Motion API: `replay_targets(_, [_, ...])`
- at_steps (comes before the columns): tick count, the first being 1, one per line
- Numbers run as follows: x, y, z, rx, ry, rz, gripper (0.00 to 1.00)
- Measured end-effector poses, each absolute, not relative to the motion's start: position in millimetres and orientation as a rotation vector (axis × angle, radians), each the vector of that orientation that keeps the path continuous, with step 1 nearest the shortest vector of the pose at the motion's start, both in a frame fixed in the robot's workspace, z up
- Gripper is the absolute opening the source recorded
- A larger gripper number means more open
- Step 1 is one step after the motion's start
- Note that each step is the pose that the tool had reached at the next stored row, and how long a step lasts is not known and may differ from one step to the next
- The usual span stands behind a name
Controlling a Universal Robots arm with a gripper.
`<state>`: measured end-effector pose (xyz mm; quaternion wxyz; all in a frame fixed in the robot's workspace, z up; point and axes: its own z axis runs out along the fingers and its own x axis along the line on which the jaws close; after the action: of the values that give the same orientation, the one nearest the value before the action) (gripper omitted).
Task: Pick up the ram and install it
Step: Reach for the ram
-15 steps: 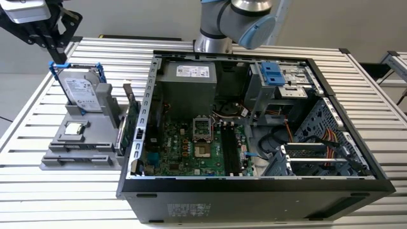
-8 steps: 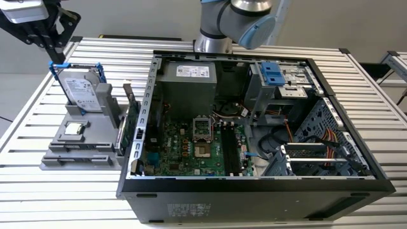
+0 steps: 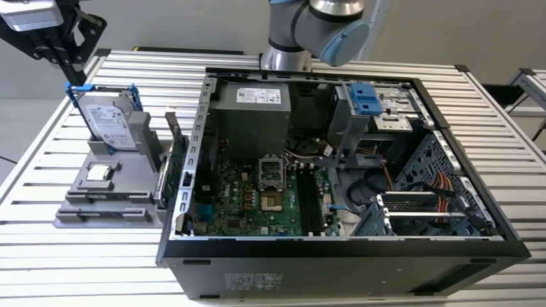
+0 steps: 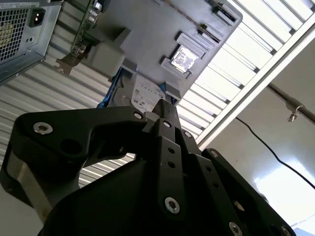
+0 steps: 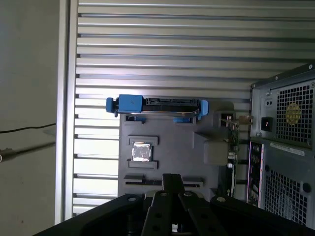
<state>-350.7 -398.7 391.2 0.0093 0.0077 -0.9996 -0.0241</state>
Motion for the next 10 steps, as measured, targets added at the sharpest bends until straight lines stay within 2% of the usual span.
replay_targets(10, [-350.6,-406.4,391.2,0.024,-3.122,-0.075,0.00])
